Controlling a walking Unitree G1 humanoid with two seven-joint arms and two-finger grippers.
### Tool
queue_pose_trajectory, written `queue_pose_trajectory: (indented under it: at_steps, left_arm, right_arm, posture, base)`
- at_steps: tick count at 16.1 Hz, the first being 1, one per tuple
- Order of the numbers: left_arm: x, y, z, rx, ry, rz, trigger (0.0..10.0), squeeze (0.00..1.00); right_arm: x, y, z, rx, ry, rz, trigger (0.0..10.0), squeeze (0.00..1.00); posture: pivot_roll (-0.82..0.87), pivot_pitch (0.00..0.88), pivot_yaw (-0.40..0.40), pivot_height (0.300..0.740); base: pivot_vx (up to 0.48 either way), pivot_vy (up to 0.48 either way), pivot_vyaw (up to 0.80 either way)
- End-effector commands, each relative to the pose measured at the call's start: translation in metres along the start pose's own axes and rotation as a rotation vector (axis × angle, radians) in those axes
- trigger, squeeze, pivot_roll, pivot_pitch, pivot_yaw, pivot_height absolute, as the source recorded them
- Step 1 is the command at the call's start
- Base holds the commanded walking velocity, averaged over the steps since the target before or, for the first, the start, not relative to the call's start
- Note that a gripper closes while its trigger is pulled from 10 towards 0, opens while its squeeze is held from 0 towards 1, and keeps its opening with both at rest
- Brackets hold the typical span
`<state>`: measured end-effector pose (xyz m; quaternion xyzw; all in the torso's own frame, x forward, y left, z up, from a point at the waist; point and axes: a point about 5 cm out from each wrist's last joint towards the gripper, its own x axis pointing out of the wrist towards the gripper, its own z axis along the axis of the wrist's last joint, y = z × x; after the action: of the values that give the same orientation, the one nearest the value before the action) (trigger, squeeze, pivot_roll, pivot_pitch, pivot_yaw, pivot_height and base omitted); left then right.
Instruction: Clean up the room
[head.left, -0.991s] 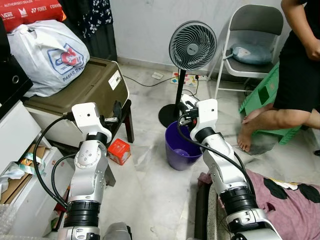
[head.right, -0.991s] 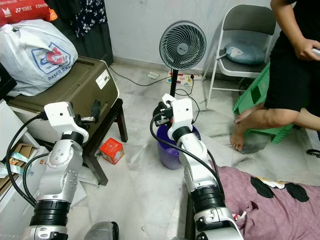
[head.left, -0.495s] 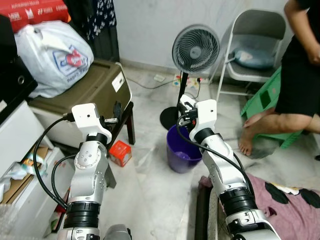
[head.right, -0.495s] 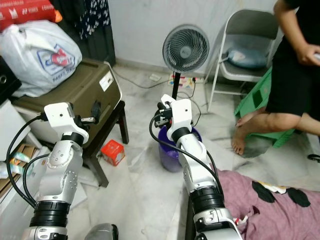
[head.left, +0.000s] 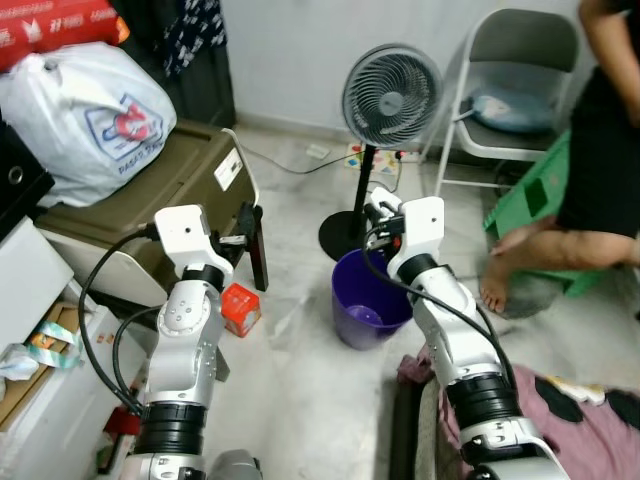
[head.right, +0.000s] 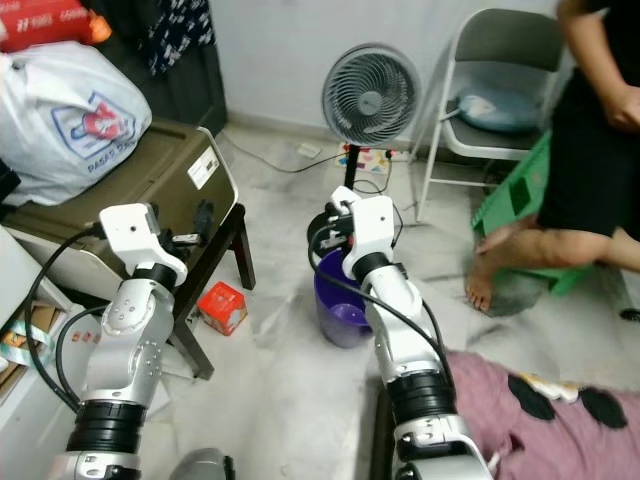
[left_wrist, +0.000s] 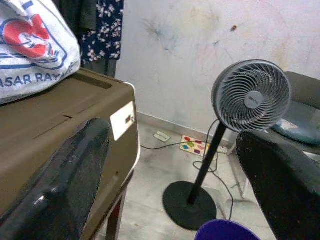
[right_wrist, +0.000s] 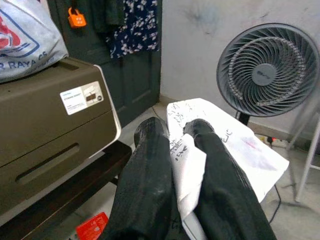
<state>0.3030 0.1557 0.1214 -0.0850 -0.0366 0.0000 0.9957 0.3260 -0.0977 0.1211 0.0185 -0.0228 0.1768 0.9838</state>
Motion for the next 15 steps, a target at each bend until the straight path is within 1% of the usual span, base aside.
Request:
queue_pose_trajectory:
  at_steps: [1, 9, 11, 13, 15]
  left_arm:
    - [0.0024, -0.0045, 0.0043, -0.002, -0.018, -0.013, 10.0, 0.0]
    - [0.0022, -0.0053, 0.0041, -0.003, -0.018, -0.016, 10.0, 0.0]
    - [0.0033, -0.0043, 0.002, -0.009, 0.001, 0.015, 10.0, 0.0]
    - [0.0038, -0.0038, 0.0013, -0.009, 0.008, 0.03, 10.0, 0.0]
    - [0.004, -0.0046, 0.0015, -0.009, 0.006, 0.021, 10.0, 0.0]
  right_arm:
    - [-0.0014, -0.0028, 0.0001, -0.009, -0.003, -0.006, 10.0, 0.0]
    - [-0.0013, -0.0036, 0.0004, 0.005, -0.007, -0.011, 10.0, 0.0]
    - [-0.0012, -0.003, 0.001, 0.003, -0.011, -0.007, 10.0, 0.0]
    - [-0.0012, -0.0019, 0.0012, -0.008, -0.012, -0.001, 10.0, 0.0]
    - [-0.001, -0.0017, 0.0006, -0.006, -0.011, -0.001, 10.0, 0.0]
  posture:
    - [0.02, 0.0, -0.05, 0.74]
    - [0.02, 0.0, -0.049, 0.74]
    - [0.02, 0.0, -0.048, 0.74]
    - [0.02, 0.0, -0.048, 0.74]
    - [0.02, 0.0, -0.048, 0.74]
  base:
    - [0.3, 0.0, 0.0]
    - [0.331, 0.0, 0.0]
    - [0.0, 0.0, 0.0]
    - [0.0, 0.0, 0.63]
    - [0.0, 0.0, 0.8]
